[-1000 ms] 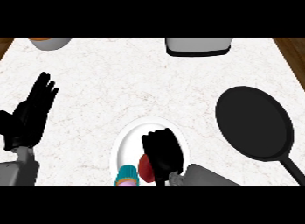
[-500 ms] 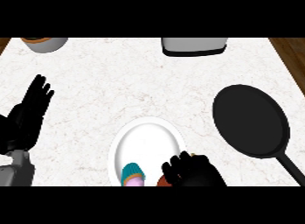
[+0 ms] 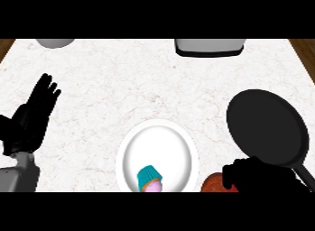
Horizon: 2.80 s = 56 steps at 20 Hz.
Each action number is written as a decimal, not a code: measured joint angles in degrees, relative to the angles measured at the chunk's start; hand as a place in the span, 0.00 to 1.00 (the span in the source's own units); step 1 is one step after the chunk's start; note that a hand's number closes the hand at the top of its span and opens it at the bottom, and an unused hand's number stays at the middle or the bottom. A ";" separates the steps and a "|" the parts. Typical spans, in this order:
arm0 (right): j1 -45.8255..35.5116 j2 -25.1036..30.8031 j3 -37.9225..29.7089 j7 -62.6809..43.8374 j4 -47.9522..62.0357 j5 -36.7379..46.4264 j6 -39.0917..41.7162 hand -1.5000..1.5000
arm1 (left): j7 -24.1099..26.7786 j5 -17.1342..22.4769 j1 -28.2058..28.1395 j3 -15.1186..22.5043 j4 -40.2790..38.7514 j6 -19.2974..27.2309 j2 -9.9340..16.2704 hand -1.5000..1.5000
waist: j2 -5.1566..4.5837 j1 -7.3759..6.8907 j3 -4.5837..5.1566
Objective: Pick the pear from the plate and place it in the pan
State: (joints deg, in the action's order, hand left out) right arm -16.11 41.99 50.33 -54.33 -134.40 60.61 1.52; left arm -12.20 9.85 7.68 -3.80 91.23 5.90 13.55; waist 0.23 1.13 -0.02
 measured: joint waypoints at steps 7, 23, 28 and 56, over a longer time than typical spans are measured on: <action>6.90 6.14 -17.62 9.63 3.06 -9.22 -9.19 1.00 | -0.30 -0.20 0.92 0.05 -0.40 -0.29 -0.32 0.50 | -0.35 -0.54 -0.08; 7.53 2.08 -37.20 56.48 44.33 -35.13 -19.32 1.00 | -1.16 -1.26 2.75 0.67 -0.77 -0.34 -1.70 0.50 | -0.53 -1.93 -0.06; 1.40 -2.46 -38.22 66.69 60.67 -33.93 -18.84 1.00 | -1.29 -1.49 2.86 0.50 -0.81 -0.70 -1.94 0.50 | -0.50 -2.02 -0.05; -8.23 -0.75 -64.61 95.89 104.87 -59.35 16.17 0.00 | -1.10 -2.61 2.00 -0.34 -0.41 -0.96 -2.91 0.50 | -0.40 -1.28 -0.09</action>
State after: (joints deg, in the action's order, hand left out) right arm -24.34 41.24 -14.28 41.55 -29.53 1.25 17.70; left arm -13.30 7.24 9.68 -4.13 90.82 4.94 10.64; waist -0.17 -0.15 -0.11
